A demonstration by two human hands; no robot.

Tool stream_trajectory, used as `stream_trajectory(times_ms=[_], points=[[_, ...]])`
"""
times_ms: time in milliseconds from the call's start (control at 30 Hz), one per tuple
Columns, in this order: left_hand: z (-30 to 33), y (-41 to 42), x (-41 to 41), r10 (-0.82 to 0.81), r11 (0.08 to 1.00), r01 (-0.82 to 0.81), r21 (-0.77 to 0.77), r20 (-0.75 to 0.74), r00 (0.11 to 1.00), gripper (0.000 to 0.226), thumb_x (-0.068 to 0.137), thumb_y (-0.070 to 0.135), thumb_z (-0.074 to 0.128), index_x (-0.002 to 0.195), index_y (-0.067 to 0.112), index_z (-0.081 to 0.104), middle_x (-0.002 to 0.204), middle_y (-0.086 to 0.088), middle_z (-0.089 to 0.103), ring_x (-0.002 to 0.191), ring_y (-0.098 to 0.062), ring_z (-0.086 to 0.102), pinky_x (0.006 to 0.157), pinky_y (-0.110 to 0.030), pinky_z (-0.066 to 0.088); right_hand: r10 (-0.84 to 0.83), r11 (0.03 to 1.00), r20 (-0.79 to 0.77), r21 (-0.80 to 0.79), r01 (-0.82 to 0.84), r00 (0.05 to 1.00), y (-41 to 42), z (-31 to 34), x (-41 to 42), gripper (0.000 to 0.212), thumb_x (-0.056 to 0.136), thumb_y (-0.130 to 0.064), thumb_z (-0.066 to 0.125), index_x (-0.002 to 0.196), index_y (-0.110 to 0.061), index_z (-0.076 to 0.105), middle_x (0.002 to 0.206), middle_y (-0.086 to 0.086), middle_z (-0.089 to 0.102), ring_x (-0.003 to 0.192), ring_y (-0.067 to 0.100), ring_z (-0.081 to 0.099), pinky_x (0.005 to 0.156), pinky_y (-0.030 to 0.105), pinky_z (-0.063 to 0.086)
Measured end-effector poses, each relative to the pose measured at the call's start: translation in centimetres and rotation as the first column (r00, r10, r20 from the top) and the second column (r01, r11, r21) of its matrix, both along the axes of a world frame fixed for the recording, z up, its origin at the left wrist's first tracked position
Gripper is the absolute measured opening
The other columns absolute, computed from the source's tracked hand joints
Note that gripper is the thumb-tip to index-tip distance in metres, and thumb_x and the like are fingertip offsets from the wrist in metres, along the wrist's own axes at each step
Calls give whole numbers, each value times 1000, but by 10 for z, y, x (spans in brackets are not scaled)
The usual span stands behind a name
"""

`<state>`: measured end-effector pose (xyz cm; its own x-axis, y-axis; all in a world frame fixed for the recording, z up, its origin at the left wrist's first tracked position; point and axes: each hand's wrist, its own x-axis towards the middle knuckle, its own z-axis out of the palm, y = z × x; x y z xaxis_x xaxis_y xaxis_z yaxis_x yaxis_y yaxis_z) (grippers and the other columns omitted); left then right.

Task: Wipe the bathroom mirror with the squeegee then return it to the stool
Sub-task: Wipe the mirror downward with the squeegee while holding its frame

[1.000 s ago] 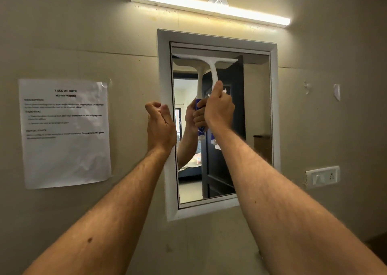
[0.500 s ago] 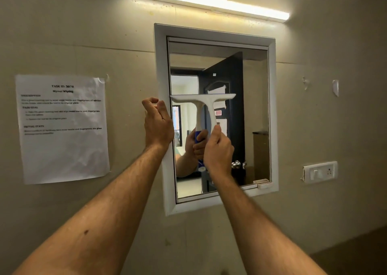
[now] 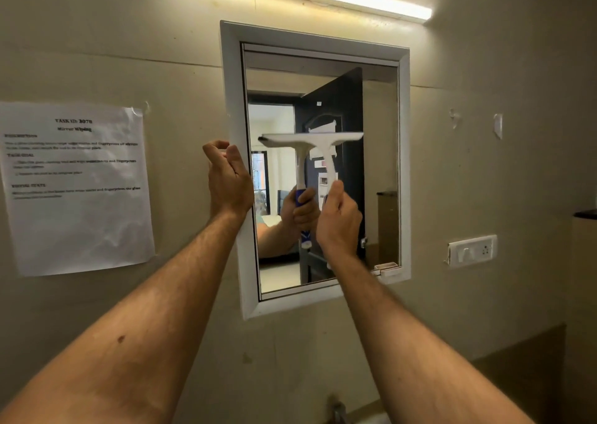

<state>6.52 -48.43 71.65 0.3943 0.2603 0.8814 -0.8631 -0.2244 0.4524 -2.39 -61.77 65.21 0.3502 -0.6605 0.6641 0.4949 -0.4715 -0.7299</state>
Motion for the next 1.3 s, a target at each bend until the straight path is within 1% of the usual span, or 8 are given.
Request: stream_trajectory(times_ms=[133, 367, 467, 667, 800, 933, 1067, 1300], points=[[0, 0, 0, 31, 1000, -31, 3, 6, 1000, 31, 105, 29, 29, 118, 2, 36, 89, -6, 56, 71, -14, 53, 52, -11, 29, -4, 1000, -56, 0, 4, 998, -13, 15, 2, 47, 103, -52, 27, 72, -28, 53, 65, -9, 53, 62, 5, 54, 59, 18, 38], [6, 1, 4, 35, 999, -34, -25, 39, 999, 32, 104, 30, 29, 117, 2, 37, 87, -4, 55, 68, -12, 53, 56, -15, 33, 28, 1000, -110, 10, -27, 994, -22, -68, -5, 42, 103, -44, 32, 74, -23, 54, 61, -8, 52, 57, 3, 54, 52, 13, 39], [3, -1, 7, 32, 999, -31, -35, 33, 999, 32, 104, 31, 29, 116, 2, 38, 87, -3, 55, 71, -17, 54, 63, -22, 34, 27, 1000, -121, 14, -26, 992, -25, -100, -6, 43, 102, -44, 33, 70, -23, 53, 59, -5, 50, 55, 6, 50, 52, 22, 41], [-3, -1, 4, 47, 999, -46, -23, 27, 999, 31, 105, 26, 30, 117, -2, 38, 87, -7, 54, 68, -16, 50, 53, -1, 29, 5, 1000, -65, -5, -5, 998, -38, -105, -16, 39, 104, -36, 38, 71, -22, 54, 58, -3, 47, 53, 8, 44, 50, 30, 38], [-4, -3, 4, 62, 998, -62, -30, 30, 998, 31, 104, 28, 30, 116, 1, 38, 86, -5, 56, 71, -19, 52, 63, -23, 33, -42, 999, -57, -8, 42, 998, -47, -64, -18, 41, 105, -39, 35, 71, -24, 52, 60, -3, 49, 56, 8, 46, 50, 25, 37], [-9, -4, 1, 78, 997, -78, -25, -1, 997, 32, 105, 28, 30, 121, 2, 39, 96, -3, 57, 78, -18, 52, 66, -21, 31, -31, 999, -100, 5, 32, 994, -54, -52, -19, 43, 104, -43, 33, 70, -24, 52, 62, -2, 50, 58, 10, 48, 52, 26, 39], [-16, -3, 6, 56, 998, -56, 6, 6, 998, 35, 105, 33, 29, 124, 4, 36, 113, -13, 60, 85, -19, 55, 72, -26, 36, -18, 1000, -130, 5, 19, 991, -58, -89, -20, 41, 103, -43, 35, 72, -25, 54, 63, -1, 54, 59, 12, 53, 53, 32, 45], [-14, -5, 8, 87, 996, -87, -26, 36, 996, 33, 105, 30, 30, 122, 4, 38, 108, -12, 62, 86, -25, 59, 71, -26, 37, -27, 999, -92, 40, 31, 995, -63, -123, -24, 39, 104, -36, 38, 70, -23, 55, 61, 1, 53, 57, 14, 51, 52, 39, 46]])
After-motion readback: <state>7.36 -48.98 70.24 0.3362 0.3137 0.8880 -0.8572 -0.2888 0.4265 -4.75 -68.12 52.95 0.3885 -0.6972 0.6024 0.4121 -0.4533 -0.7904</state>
